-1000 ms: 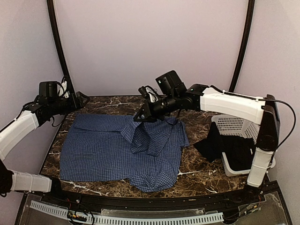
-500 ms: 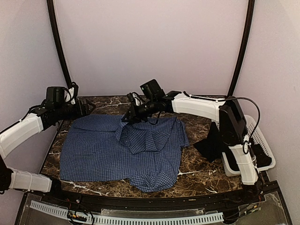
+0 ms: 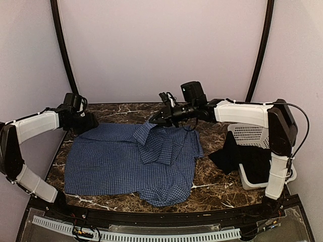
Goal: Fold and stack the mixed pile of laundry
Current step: Adjust the 1/3-folded shirt at the center of the board.
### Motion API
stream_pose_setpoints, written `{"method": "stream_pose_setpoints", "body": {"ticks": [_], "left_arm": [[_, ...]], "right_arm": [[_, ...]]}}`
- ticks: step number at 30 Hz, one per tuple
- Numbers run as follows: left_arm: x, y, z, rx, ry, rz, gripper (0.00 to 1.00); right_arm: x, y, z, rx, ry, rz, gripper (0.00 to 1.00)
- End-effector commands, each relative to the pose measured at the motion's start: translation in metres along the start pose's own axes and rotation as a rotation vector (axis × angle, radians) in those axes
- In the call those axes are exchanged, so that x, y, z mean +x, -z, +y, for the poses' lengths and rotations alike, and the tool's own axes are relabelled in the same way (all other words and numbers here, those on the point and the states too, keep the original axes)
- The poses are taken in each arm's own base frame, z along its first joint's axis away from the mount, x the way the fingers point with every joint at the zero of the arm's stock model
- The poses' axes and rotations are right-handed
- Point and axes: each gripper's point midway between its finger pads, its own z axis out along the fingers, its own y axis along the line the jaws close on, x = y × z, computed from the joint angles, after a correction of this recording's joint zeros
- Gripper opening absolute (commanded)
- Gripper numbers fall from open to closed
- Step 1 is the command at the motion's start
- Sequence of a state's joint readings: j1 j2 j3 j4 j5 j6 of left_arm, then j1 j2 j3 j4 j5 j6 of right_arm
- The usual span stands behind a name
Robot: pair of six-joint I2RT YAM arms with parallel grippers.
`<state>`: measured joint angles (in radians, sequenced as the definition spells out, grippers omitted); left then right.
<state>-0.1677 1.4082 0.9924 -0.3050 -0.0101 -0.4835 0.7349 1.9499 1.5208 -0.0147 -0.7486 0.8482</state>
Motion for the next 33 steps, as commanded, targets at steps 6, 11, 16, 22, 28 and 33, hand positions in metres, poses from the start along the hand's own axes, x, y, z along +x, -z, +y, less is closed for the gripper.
{"method": "stream_pose_setpoints", "body": {"ticks": [6,11,16,22,28,33], "left_arm": [[-0.009,-0.023,0.115,-0.186,0.369,0.036,0.56],[-0.008,-0.041,0.139,-0.213,0.439,0.059,0.49],[-0.014,-0.063,0.141,-0.194,0.447,0.073,0.43],[-0.025,-0.078,0.141,-0.183,0.447,0.068,0.4],[-0.023,-0.092,0.144,-0.192,0.46,0.1,0.35],[-0.014,-0.098,0.148,-0.21,0.471,0.121,0.3]], "right_arm": [[0.025,0.033,0.054,-0.087,0.104,-0.003,0.0],[0.03,0.039,0.062,-0.09,0.112,-0.002,0.0],[0.031,0.045,0.067,-0.082,0.124,-0.006,0.0],[0.031,0.049,0.072,-0.079,0.131,-0.007,0.0],[0.029,0.051,0.074,-0.07,0.133,-0.01,0.0],[0.028,0.052,0.076,-0.069,0.139,-0.012,0.0]]}}
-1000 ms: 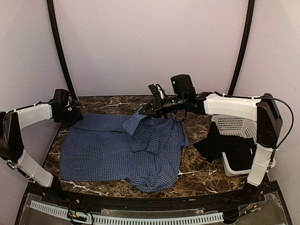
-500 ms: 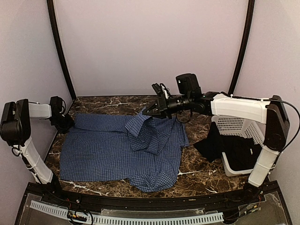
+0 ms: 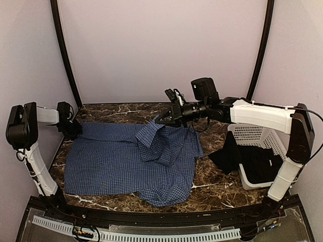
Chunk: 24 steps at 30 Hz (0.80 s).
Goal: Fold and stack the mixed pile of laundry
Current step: Adjust the 1/3-folded shirt at the center of the board.
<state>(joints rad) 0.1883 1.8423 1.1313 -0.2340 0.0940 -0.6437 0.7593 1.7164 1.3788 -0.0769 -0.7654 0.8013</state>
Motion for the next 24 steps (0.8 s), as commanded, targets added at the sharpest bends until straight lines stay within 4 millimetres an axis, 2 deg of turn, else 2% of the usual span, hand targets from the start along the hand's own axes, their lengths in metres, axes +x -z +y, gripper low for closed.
{"method": "stream_pose_setpoints", "body": {"ticks": [1,7,11,13,16,24], "left_arm": [[-0.003,-0.002,0.002,-0.007,0.017,0.002,0.29],[-0.001,-0.013,0.005,-0.023,0.016,0.018,0.2],[-0.003,-0.013,0.007,-0.035,0.011,0.009,0.04],[-0.004,-0.009,0.007,-0.038,0.01,0.002,0.0],[-0.007,0.003,0.004,-0.03,0.009,-0.019,0.0],[0.003,0.029,0.006,-0.012,0.029,-0.023,0.0]], "right_arm": [[-0.008,0.009,0.025,-0.03,0.065,-0.03,0.0],[-0.01,0.012,0.031,-0.034,0.072,-0.034,0.0],[-0.011,0.015,0.035,-0.033,0.077,-0.04,0.0],[-0.012,0.017,0.039,-0.036,0.083,-0.044,0.0],[-0.014,0.022,0.045,-0.031,0.099,-0.055,0.0],[-0.021,0.039,0.068,-0.032,0.146,-0.088,0.0]]}}
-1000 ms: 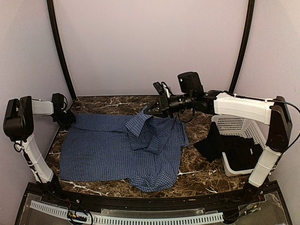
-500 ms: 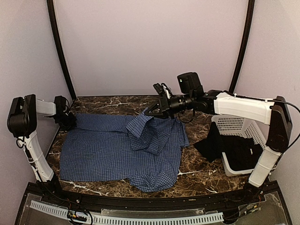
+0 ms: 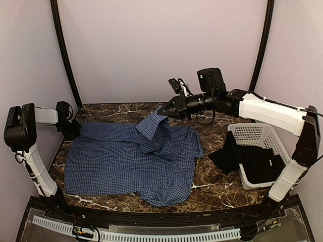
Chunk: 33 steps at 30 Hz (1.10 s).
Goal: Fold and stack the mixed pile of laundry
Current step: Adjust the 1/3-folded shirt at the center of the board.
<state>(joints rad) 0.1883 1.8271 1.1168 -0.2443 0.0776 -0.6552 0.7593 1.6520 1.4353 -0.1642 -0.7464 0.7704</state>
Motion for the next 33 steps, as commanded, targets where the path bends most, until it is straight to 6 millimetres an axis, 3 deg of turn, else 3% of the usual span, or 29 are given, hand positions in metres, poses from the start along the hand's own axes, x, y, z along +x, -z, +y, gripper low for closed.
{"method": "stream_pose_setpoints", "body": {"ticks": [1,7,16,18,19,20,21,22,23,25,28,30,33], "left_arm": [[0.001,0.028,0.002,0.006,0.019,-0.02,0.0],[0.011,0.032,0.008,-0.001,0.021,-0.004,0.0],[0.026,0.022,0.021,-0.033,0.021,0.03,0.0],[0.028,0.02,0.02,-0.029,0.01,0.046,0.05],[0.027,0.023,0.015,-0.015,-0.011,0.039,0.15],[0.024,0.033,0.004,0.013,-0.041,0.013,0.21],[0.021,0.04,-0.002,0.027,-0.083,-0.019,0.36],[0.024,0.048,-0.017,0.054,-0.135,-0.039,0.43],[0.018,0.069,-0.034,0.104,-0.2,-0.104,0.56],[0.022,0.108,-0.074,0.231,-0.325,-0.191,0.64],[0.056,0.177,-0.136,0.501,-0.507,-0.277,0.68],[0.086,0.216,-0.165,0.664,-0.628,-0.3,0.69],[0.127,0.254,-0.189,0.788,-0.782,-0.314,0.7]], "right_arm": [[-0.016,0.021,0.037,-0.027,0.096,-0.064,0.0],[-0.014,0.034,0.041,-0.016,0.107,-0.082,0.0],[-0.012,0.044,0.054,-0.027,0.131,-0.091,0.0],[-0.013,0.042,0.053,-0.033,0.128,-0.087,0.0],[-0.012,0.038,0.051,-0.039,0.118,-0.078,0.0],[-0.011,0.033,0.049,-0.046,0.112,-0.067,0.0],[-0.008,0.027,0.046,-0.049,0.107,-0.055,0.0],[-0.005,0.02,0.041,-0.046,0.102,-0.041,0.0],[-0.003,0.014,0.036,-0.044,0.095,-0.027,0.0],[0.002,0.003,0.028,-0.049,0.081,-0.001,0.0],[0.003,-0.007,0.017,-0.04,0.068,0.009,0.0],[0.003,-0.012,0.008,-0.021,0.054,0.01,0.0],[0.003,-0.022,-0.005,-0.002,0.022,0.01,0.0]]}}
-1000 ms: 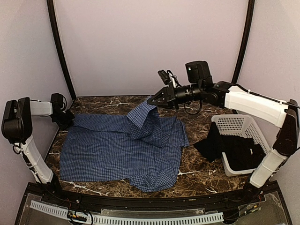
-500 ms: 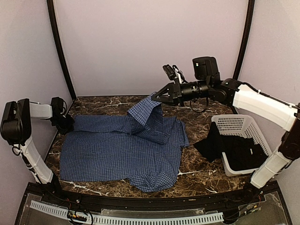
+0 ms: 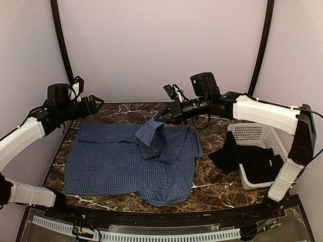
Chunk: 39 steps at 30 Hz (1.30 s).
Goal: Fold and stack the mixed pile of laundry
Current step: Adjust the 1/3-folded shirt at the center of the board.
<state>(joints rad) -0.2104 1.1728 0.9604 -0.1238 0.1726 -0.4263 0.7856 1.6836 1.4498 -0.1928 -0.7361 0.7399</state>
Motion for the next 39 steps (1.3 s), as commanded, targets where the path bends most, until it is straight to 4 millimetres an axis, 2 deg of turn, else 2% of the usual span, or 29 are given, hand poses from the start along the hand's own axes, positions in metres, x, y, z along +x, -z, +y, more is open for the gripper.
{"method": "stream_pose_setpoints", "body": {"ticks": [1,2,3,4,6,7,8,9,10,11,12,14,17,24,26,28,29,30,31,33,36,39], "left_arm": [[0.018,0.024,-0.079,0.236,-0.228,-0.004,0.7],[0.023,0.026,-0.087,0.243,-0.264,-0.001,0.7],[0.034,0.032,-0.105,0.273,-0.305,0.005,0.7],[0.041,0.034,-0.112,0.28,-0.349,0.014,0.7],[0.073,0.044,-0.144,0.35,-0.449,0.053,0.71],[0.079,0.044,-0.148,0.345,-0.484,0.049,0.72],[0.095,0.047,-0.16,0.377,-0.517,0.074,0.73],[0.1,0.046,-0.163,0.37,-0.542,0.072,0.74],[0.116,0.046,-0.171,0.387,-0.568,0.096,0.75],[0.12,0.044,-0.172,0.373,-0.589,0.093,0.76],[0.133,0.044,-0.179,0.384,-0.617,0.113,0.77],[0.144,0.037,-0.179,0.331,-0.658,0.116,0.78],[0.149,0.026,-0.173,0.255,-0.664,0.116,0.79],[0.135,0.004,-0.151,0.035,-0.677,0.056,0.79],[0.132,0.0,-0.145,-0.02,-0.686,0.044,0.74],[0.125,0.001,-0.141,-0.058,-0.681,0.024,0.58],[0.12,0.004,-0.142,-0.06,-0.672,0.01,0.42],[0.116,0.007,-0.142,-0.061,-0.663,-0.001,0.34],[0.111,0.013,-0.143,-0.049,-0.651,-0.018,0.19],[0.104,0.023,-0.143,-0.025,-0.64,-0.038,0.03],[0.105,0.035,-0.149,0.052,-0.652,-0.028,0.0],[0.114,0.045,-0.158,0.153,-0.673,-0.004,0.0]], "right_arm": [[-0.008,-0.014,-0.004,-0.021,-0.002,-0.024,0.0],[-0.008,-0.018,-0.008,-0.029,-0.02,-0.024,0.0],[-0.009,-0.023,-0.01,-0.042,-0.035,-0.027,0.0],[-0.008,-0.028,-0.012,-0.053,-0.053,-0.023,0.0],[-0.012,-0.038,-0.015,-0.071,-0.074,-0.028,0.0],[-0.013,-0.042,-0.015,-0.077,-0.08,-0.028,0.0],[-0.015,-0.046,-0.016,-0.084,-0.087,-0.028,0.0],[-0.016,-0.05,-0.017,-0.09,-0.096,-0.027,0.0],[-0.017,-0.053,-0.018,-0.095,-0.103,-0.028,0.0],[-0.019,-0.056,-0.019,-0.095,-0.11,-0.029,0.0],[-0.021,-0.057,-0.02,-0.094,-0.116,-0.034,0.0],[-0.023,-0.061,-0.021,-0.095,-0.122,-0.04,0.0],[-0.025,-0.064,-0.021,-0.102,-0.139,-0.042,0.0],[-0.026,-0.067,-0.015,-0.124,-0.157,-0.052,0.01],[-0.026,-0.068,-0.009,-0.137,-0.155,-0.048,0.01],[-0.026,-0.069,-0.007,-0.142,-0.152,-0.045,0.02],[-0.026,-0.068,-0.006,-0.143,-0.151,-0.043,0.03],[-0.026,-0.067,-0.006,-0.139,-0.149,-0.044,0.06],[-0.027,-0.064,-0.005,-0.137,-0.142,-0.049,0.1],[-0.031,-0.054,-0.006,-0.125,-0.128,-0.06,0.17],[-0.044,-0.022,-0.009,-0.094,-0.091,-0.122,0.31],[-0.052,0.009,-0.02,-0.039,-0.056,-0.176,0.4]]}}
